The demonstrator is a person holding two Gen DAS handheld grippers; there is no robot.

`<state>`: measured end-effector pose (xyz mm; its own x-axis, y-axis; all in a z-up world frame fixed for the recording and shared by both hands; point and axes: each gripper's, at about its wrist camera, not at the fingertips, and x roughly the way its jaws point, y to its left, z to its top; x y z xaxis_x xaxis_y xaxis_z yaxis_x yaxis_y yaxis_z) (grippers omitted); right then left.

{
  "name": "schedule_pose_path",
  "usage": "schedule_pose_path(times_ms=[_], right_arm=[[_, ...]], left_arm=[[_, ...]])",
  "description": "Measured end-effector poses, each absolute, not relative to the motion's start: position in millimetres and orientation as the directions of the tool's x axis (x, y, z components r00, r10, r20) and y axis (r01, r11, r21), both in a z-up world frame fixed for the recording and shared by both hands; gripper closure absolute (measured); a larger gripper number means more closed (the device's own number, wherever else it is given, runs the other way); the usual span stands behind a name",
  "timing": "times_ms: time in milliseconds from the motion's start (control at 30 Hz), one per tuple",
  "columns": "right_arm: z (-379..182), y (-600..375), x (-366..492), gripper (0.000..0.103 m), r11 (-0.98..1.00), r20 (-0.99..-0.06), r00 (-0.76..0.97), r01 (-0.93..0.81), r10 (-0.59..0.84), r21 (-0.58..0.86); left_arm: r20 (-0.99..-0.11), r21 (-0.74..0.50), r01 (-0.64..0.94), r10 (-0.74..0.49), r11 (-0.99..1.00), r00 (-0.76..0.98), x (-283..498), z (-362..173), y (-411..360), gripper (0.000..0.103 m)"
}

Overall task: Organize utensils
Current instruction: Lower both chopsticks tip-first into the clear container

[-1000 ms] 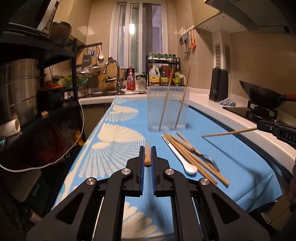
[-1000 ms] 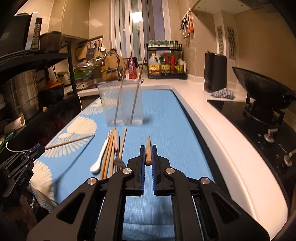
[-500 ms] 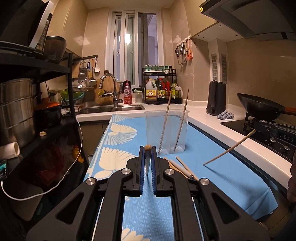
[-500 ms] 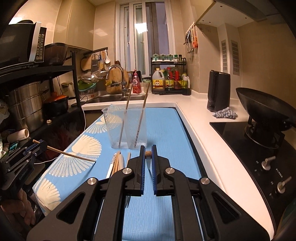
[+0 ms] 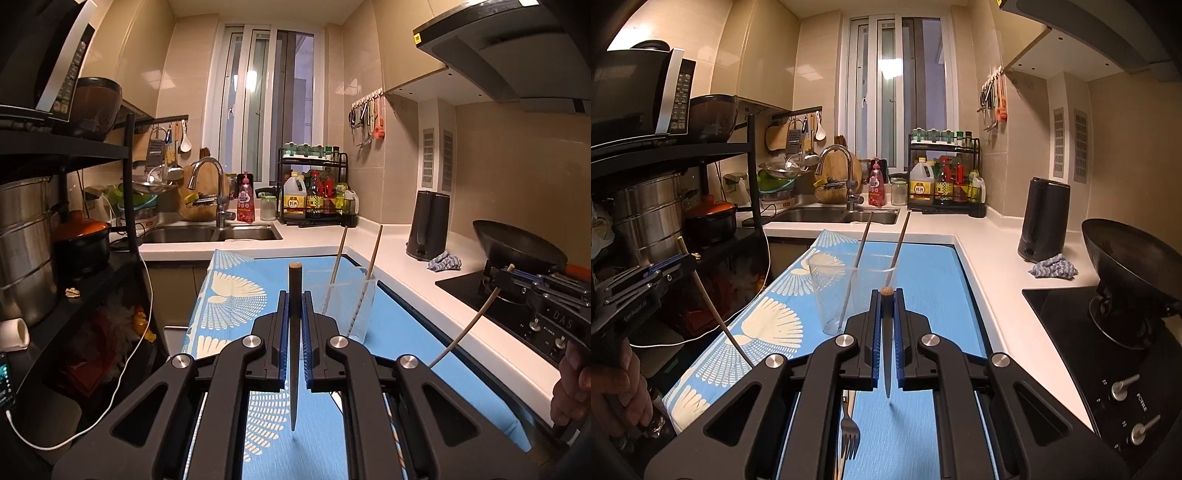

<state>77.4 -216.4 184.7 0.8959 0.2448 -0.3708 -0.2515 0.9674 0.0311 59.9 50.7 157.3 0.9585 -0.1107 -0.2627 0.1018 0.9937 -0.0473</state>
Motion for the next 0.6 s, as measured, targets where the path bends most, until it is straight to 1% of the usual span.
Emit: schedule_pose_path(times_ms=[100, 300, 467, 600], right_arm=[[190, -217, 89, 0.096, 0.965, -0.395, 0.883, -0.26, 0.255, 0.041], [203, -213, 105, 0.096, 0.962, -0.412, 0.874, -0.27, 0.258, 0.029], [214, -207, 114, 0.096, 0.957, -0.408, 0.873, -0.292, 0.267, 0.001], [226, -208, 122, 0.096, 0.953, -0.401, 0.872, -0.303, 0.28, 0.007]], left_arm=[[-0.315, -0.084, 0.118, -0.139, 0.989, 0.939, 74, 165, 57, 0.096], [-0.39, -0.103, 0.128, -0.159, 0.986, 0.907, 95, 176, 63, 0.096], [-0.405, -0.112, 0.131, -0.166, 0.985, 0.899, 108, 189, 68, 0.096], [-0.403, -0.111, 0.135, -0.169, 0.985, 0.899, 117, 201, 70, 0.096]])
